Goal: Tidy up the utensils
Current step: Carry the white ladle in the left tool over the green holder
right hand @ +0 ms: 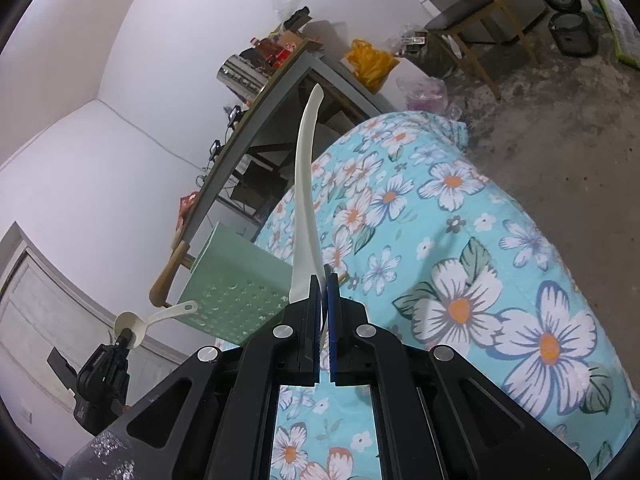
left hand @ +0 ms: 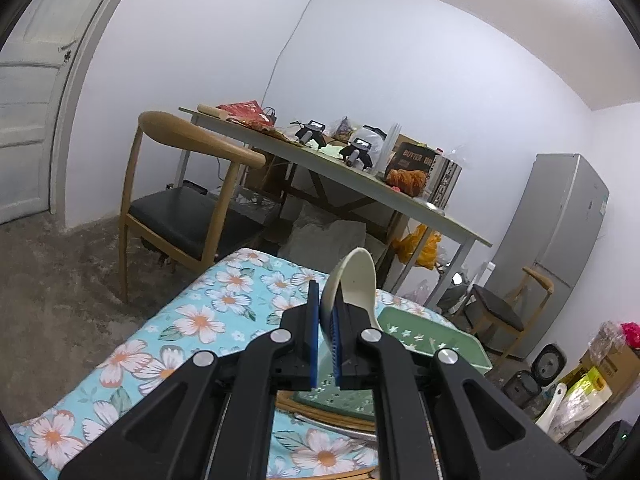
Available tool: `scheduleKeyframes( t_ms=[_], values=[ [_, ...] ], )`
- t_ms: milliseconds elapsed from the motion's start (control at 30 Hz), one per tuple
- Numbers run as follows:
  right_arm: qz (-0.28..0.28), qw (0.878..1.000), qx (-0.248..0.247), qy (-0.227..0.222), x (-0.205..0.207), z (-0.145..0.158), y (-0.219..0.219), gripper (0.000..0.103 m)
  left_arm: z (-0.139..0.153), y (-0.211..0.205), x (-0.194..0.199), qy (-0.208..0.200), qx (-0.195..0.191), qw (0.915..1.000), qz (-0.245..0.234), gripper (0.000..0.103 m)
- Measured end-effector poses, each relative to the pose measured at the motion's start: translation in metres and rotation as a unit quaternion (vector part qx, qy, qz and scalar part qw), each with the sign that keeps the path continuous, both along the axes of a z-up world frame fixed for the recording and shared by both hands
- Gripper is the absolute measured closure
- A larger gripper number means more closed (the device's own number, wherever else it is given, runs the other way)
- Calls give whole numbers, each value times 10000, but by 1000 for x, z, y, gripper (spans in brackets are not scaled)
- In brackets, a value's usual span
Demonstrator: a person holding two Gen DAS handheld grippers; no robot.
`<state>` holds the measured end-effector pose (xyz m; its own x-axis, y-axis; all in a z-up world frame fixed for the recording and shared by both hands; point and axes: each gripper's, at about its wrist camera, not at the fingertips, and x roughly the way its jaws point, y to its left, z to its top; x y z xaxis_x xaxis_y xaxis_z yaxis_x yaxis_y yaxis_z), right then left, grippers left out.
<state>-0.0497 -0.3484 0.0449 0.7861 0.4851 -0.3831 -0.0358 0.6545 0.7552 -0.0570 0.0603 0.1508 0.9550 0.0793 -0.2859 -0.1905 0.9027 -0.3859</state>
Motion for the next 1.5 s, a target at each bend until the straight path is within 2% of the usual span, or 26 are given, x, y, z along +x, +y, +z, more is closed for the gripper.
scheduleKeyframes(
  t_ms=[167,500,633,800,1133,1300,1500],
  values=[
    [-25,10000,56,20,0,-2,-2,101,1,-3,6,-25,-146,9999,-59,98],
    [-9,10000,12,26,0,-2,-2,100,2,-15,14,-149,-83,9998,56,98],
    [-17,10000,-18,10,0,-2,-2,100,6,-15,10,-278,-245,9993,22,98],
    [-31,10000,13,10,-1,-4,-6,100,10,-19,6,-390,-271,9989,42,98],
    [-17,9999,-85,87,0,-9,-9,100,5,-38,24,-285,137,9992,226,98],
    [-15,9999,-87,87,-1,-8,-9,99,1,-42,28,-183,72,9997,125,98],
    [-10,9999,-65,112,0,-9,-11,99,-3,-36,29,-154,-236,9996,-42,94]
  ],
)
